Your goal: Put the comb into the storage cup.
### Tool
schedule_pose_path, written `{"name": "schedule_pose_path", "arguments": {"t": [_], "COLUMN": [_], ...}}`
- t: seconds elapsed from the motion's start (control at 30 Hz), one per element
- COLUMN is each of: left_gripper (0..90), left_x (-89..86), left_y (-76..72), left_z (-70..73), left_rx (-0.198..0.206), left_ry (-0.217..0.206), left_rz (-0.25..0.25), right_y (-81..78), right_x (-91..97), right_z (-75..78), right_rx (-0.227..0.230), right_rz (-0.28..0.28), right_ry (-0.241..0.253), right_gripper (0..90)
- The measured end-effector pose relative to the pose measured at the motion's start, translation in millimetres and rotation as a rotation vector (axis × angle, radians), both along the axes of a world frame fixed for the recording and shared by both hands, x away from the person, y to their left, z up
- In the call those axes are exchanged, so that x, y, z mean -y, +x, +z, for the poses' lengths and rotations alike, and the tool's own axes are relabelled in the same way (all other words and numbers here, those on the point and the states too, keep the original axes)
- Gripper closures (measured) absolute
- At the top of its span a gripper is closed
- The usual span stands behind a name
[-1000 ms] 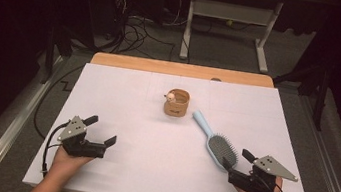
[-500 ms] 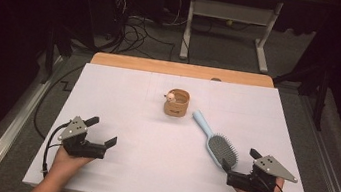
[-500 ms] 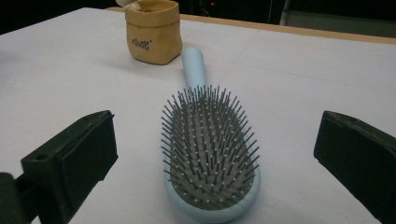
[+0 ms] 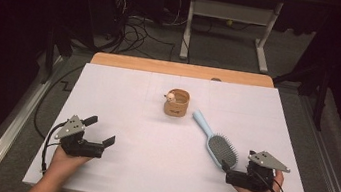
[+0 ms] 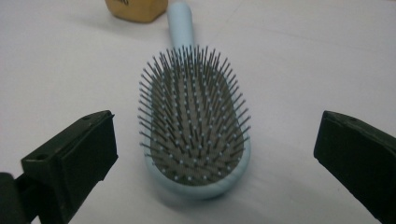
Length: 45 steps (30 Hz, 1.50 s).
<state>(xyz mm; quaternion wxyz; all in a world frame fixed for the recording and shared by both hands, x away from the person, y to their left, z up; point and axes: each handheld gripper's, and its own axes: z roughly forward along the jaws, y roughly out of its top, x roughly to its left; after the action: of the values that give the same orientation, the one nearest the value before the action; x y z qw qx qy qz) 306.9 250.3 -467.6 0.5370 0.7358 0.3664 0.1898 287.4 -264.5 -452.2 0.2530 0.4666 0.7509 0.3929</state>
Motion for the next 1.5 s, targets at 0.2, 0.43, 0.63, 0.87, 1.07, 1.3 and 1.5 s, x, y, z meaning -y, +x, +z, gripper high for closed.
{"name": "schedule_pose_path", "arguments": {"t": [0.2, 0.43, 0.63, 0.87, 1.07, 1.3, 1.5], "left_gripper": [0.0, 0.0, 0.0, 0.0, 0.0, 0.0, 0.0], "left_x": [1.0, 2.8, 3.6, 1.7, 3.3, 4.4, 5.1], "left_y": [-0.4, -0.7, -1.3, -0.5, -0.9, -1.4, -2.3], "left_z": [0.9, 0.0, 0.0, 0.9, 0.3, -0.7, -0.4], "left_rx": [0.014, 0.016, 0.026, 0.04, 0.04, 0.042, 0.04], "left_ry": [0.01, 0.026, 0.024, 0.0, 0.017, 0.026, 0.024], "left_rz": [0.003, 0.002, -0.002, 0.012, 0.006, 0.002, -0.006], "right_y": [2.3, 6.2, 7.1, 5.4, 4.2, 2.5, 7.1], "right_x": [-1.6, -5.7, -8.3, -7.3, -6.1, -8.4, -11.2], "right_z": [0.1, 3.0, 2.2, 0.6, -2.6, -5.4, -8.1], "right_rx": [-0.066, -0.119, -0.156, -0.197, -0.229, -0.262, -0.289], "right_rz": [0.006, 0.033, 0.053, 0.069, 0.082, 0.103, 0.129], "right_ry": [-0.036, -0.088, -0.112, -0.136, -0.169, -0.19, -0.219], "right_gripper": [0.0, 0.0, 0.0, 0.0, 0.0, 0.0, 0.0]}}
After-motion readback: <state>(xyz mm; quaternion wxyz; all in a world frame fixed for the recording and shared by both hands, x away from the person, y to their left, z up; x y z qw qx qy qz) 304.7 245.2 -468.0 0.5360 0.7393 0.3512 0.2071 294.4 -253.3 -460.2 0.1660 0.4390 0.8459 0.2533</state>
